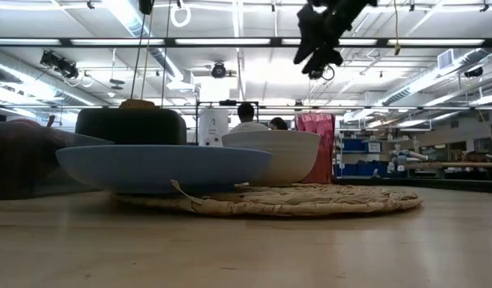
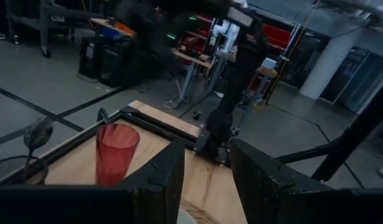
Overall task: Arrange a breakfast setting
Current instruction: Put the black spoon on the brown placemat to the right of the white bowl
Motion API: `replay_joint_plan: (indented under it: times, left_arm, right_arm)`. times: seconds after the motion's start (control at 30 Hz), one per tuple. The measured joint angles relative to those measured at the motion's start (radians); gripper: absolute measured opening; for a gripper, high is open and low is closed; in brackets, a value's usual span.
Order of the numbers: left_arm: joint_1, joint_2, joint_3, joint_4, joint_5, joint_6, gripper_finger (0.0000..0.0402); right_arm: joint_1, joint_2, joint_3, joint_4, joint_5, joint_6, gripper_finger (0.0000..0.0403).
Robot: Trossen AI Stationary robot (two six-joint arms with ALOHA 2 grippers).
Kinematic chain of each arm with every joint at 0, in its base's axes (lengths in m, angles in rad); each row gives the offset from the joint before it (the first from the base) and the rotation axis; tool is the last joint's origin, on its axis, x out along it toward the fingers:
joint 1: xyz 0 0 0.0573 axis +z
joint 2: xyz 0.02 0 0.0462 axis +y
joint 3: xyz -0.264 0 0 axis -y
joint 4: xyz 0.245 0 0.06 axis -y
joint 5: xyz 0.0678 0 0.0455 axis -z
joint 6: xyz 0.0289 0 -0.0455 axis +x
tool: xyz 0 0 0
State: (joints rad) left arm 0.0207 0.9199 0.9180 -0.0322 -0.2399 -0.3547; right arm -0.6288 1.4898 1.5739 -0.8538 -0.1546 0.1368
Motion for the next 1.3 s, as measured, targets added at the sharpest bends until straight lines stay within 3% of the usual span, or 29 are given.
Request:
replay_joint_plan:
  times: [0.13, 0.27, 0.43, 0.67, 1.07, 1.3]
  left_arm:
    - [-0.014, 0.000, 0.000, -0.001, 0.009, -0.029, 0.0134]
    - [-0.046, 0.000, 0.000, -0.002, 0.011, -0.053, 0.0134]
    - [-0.095, 0.000, 0.000, -0.002, 0.010, -0.093, 0.0134]
    - [-0.138, 0.000, 0.000, -0.002, 0.003, -0.130, 0.0134]
    - [-0.135, 0.000, 0.000, -0.002, -0.026, -0.123, 0.0134]
    - [-0.135, 0.000, 0.000, -0.002, -0.026, -0.122, 0.0134]
  right_arm:
    - [-0.162, 0.079, -0.006, 0.087, -0.043, 0.238, 0.0248]
    - [-0.262, 0.215, -0.007, 0.193, -0.214, 0.352, 0.0261]
    - [-0.292, 0.356, -0.007, 0.316, -0.332, 0.409, 0.0256]
    - [-0.296, 0.441, -0.007, 0.332, -0.436, 0.413, 0.0231]
    - [-0.293, 0.439, -0.007, 0.368, -0.467, 0.422, 0.0138]
    - [-0.289, 0.439, -0.007, 0.384, -0.441, 0.417, 0.0108]
